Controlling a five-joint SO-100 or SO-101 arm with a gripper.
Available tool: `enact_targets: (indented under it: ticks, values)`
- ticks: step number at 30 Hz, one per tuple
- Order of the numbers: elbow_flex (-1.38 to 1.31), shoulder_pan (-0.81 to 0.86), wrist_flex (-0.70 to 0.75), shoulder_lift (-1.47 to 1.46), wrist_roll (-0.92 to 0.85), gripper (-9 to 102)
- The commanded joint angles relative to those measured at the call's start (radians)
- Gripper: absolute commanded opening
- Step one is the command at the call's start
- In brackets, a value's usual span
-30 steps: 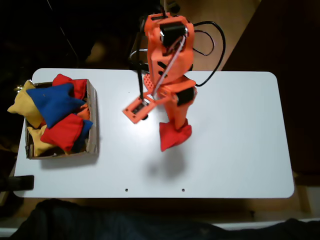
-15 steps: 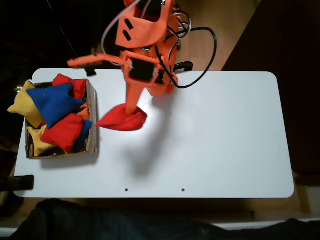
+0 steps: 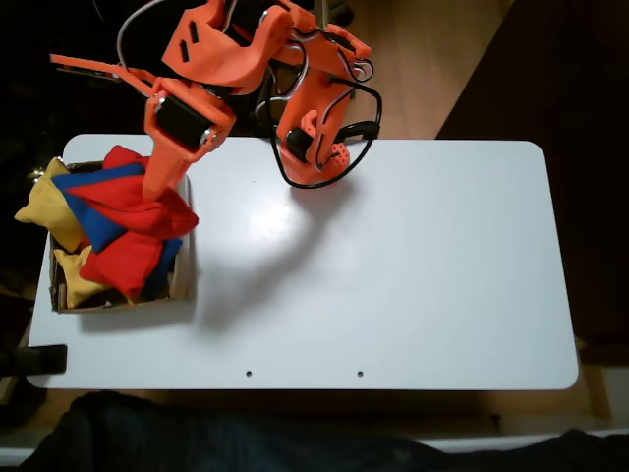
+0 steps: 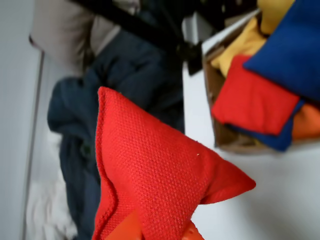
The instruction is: Grasp a bag and put it in the box.
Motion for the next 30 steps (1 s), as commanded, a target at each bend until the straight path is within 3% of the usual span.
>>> enact_targets:
  ticks: [1,30]
  values:
    - [-0.051,0.038,-0.057,-0.018,0.012,0]
    - [-0.058,0.29,-0.474,-0.479,0.107,0]
